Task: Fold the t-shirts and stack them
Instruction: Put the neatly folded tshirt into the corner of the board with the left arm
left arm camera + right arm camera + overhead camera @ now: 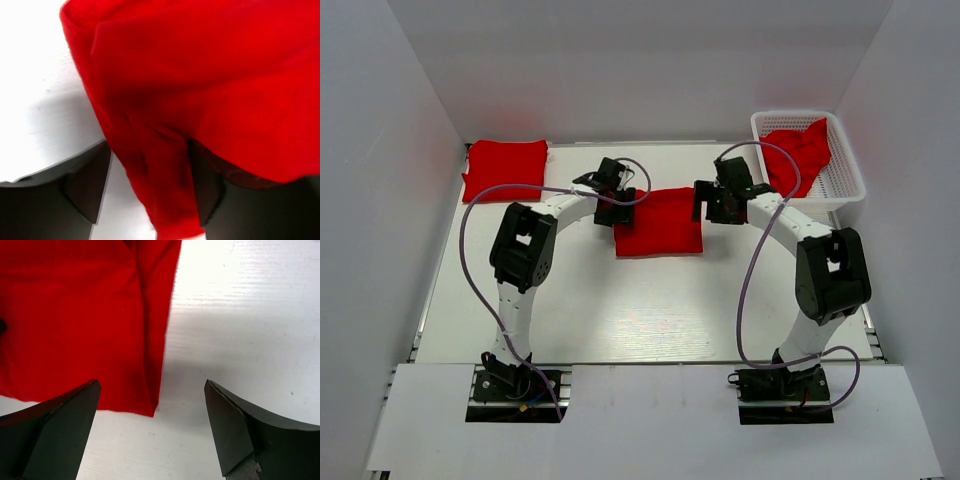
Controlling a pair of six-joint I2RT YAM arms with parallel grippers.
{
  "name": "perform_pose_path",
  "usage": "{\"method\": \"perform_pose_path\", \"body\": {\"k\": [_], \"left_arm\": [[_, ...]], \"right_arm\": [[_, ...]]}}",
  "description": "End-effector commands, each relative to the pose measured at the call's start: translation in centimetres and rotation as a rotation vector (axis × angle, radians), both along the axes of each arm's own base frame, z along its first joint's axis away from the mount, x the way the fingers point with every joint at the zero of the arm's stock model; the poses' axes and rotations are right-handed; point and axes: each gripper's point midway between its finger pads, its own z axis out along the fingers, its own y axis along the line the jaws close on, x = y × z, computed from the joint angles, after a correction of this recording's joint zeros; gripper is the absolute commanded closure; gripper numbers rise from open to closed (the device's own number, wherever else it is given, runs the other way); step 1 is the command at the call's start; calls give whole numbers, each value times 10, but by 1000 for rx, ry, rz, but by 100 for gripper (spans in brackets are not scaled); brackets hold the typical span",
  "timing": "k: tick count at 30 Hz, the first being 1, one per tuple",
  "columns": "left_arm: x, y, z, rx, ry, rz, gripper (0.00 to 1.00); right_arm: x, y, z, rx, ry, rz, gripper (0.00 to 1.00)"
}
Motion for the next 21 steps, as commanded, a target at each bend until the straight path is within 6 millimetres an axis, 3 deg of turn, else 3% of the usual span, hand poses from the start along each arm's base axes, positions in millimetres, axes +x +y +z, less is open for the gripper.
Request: {"method": "perform_pose_path", "body": {"k": [1,3,6,7,9,10,13,17,18,20,21], "left_arm": [[-8,-7,-11,-7,36,-34,28],[-9,-8,-15,-10,48,-38,30],[-9,-15,-19,-40,47,-66,44],[-14,-14,-26,-44,60,-71,57],[-13,-23,-23,-83,28,-129,66],[-16,-24,-25,-92,34,-136,76],[-11,-28,-16,-102,0,-176,100],[10,-21,20,-39,-111,-187,100],[23,-13,39,-10,-169,-173,100],[30,-4,51,20,-195,-170,100],[38,-1,69,39,-239,-154,100]], "right_arm": [[2,-5,29,13,-83,-25,10],[-2,-8,30,10,-87,-33,10],[-7,-15,36,6,-105,-58,10],[-11,-16,43,14,-117,-66,10],[-16,-20,42,10,-119,-80,10],[-18,-21,55,24,-146,-84,10],[-26,-28,62,29,-171,-120,10],[-39,-42,92,43,-272,-170,10],[-41,-46,93,38,-277,-187,10],[-48,-49,100,44,-301,-190,10],[-50,-54,102,28,-305,-210,10]]}}
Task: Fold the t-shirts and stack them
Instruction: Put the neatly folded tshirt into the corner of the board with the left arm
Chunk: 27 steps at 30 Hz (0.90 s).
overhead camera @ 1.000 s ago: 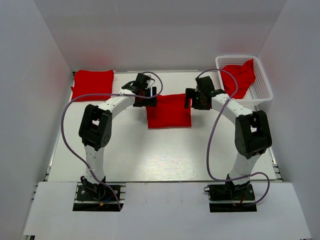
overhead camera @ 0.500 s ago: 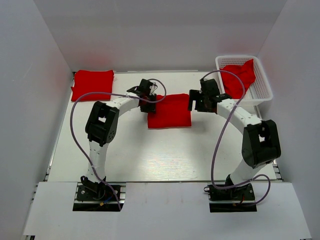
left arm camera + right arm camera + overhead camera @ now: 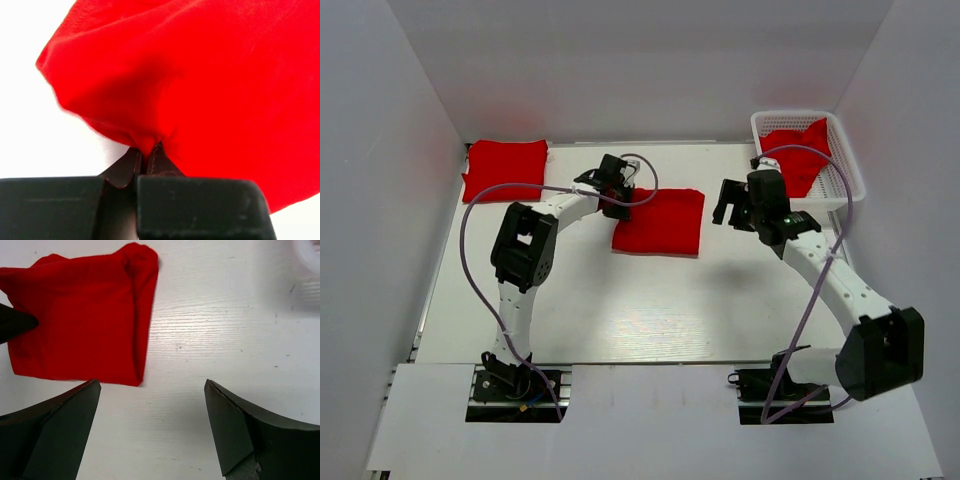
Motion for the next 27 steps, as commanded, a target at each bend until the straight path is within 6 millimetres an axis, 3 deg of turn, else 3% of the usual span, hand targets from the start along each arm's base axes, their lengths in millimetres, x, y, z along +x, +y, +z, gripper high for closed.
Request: {"method": "perform_pose_path", "body": {"k": [1,3,12,15,16,20,24,27], "left_arm": [[34,18,80,71,-213,4,100],[46,37,100,143,-268,48,100],[78,83,159,250,-387,90,100],[86,96,169,285,-396,77,100],[91,105,170,305,-402,89,100],[99,134,182,371,-426,121,100],[103,159,189,410,-427,154,100],[108,169,206,411,-460,158,100]], "right_arm": [[-1,-16,11,-11,-56,-78,10],[-6,-24,15,-30,-64,-113,10],[-9,-37,24,-59,-94,-159,10],[-10,-40,27,-61,-91,-182,10],[-12,-50,25,-91,-81,-235,10],[-14,-62,31,-99,-96,-313,10],[-12,-55,34,-87,-103,-268,10],[-10,-51,33,-85,-96,-243,10]]}}
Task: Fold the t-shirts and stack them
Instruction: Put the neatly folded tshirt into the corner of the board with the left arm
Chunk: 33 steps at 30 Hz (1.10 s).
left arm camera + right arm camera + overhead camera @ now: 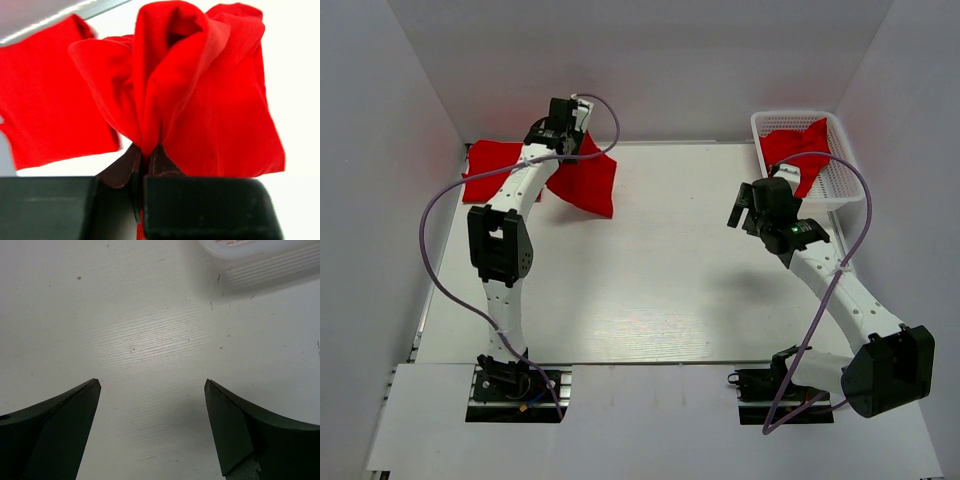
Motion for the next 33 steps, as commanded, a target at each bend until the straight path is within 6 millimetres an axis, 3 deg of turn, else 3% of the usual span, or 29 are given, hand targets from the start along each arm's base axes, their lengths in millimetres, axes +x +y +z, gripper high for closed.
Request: {"method": "perform_pose_path", "body": {"k": [1,2,7,10,11,15,16,22,33], "left_arm": [[10,25,65,27,-133,15,100],[10,25,74,24,-145,16,100],[10,46,79,58,-150,-35,100],[15,57,98,58,-200,-27,100],[17,55,106,50,-219,-34,100],[17,61,107,52,-205,-49,100],[15,62,118,49,-228,-48,100],[10,71,139,54,-260,-59,100],[14,96,147,103,-292,-33,100]], "right_arm": [[8,0,22,12,-56,-8,10],[9,1,20,11,-48,-7,10],[9,1,19,13,-46,-7,10],[10,2,18,14,-48,0,10],[10,2,18,14,-52,-1,10],[11,0,17,-1,-48,-7,10],[11,1,15,-2,-43,-2,10],[15,1,7,-12,-12,-2,10],[17,1,0,-38,23,1,10]]}}
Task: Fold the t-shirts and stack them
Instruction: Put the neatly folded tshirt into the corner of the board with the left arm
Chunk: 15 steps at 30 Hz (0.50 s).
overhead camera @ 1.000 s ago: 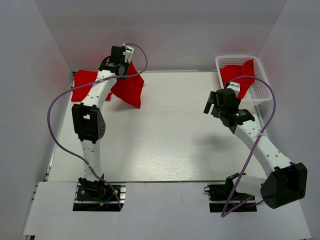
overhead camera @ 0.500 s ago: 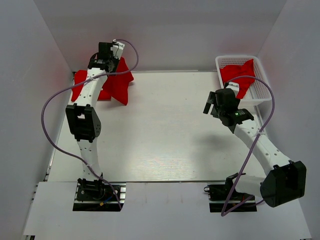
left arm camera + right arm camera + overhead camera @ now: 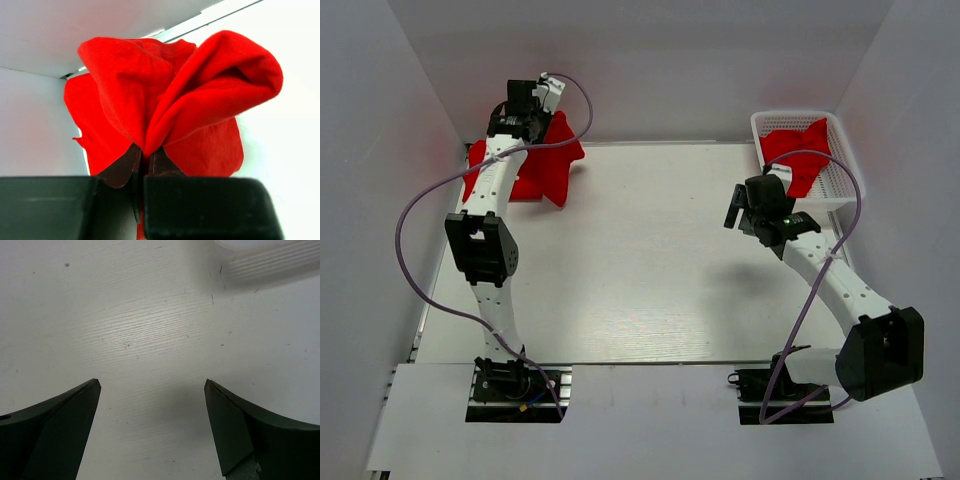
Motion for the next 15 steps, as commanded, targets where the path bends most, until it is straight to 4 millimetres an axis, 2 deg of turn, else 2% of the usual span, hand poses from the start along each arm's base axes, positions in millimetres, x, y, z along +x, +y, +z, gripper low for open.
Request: {"method": "perform_pose_path", "body": {"k": [1,5,6,8,10,11,13,14,15], "left_arm": [[-4,13,81,-7,-192,5,100],[7,24,70,2,-184,12,100],[9,29,74,2,-199,22,100],[16,38,58,7,-180,55,100],[22,55,61,-2,-203,108,100],[27,55,51,-11,-193,114,100],[31,68,49,-26,-197,137,100],[31,69,49,-27,-197,137,100],[33,74,41,-32,-183,138,100]], "right_arm": [[11,-1,18,-7,-45,-8,10],[11,-1,13,-18,-25,-7,10],[11,-3,11,-25,-18,-15,10],[13,-3,10,-30,-12,-14,10],[16,-3,11,-35,-11,-16,10],[17,-1,8,-38,0,-12,10],[21,-1,10,-38,-4,-16,10],[22,-1,6,-44,9,-13,10],[22,0,5,-46,14,-14,10]]}}
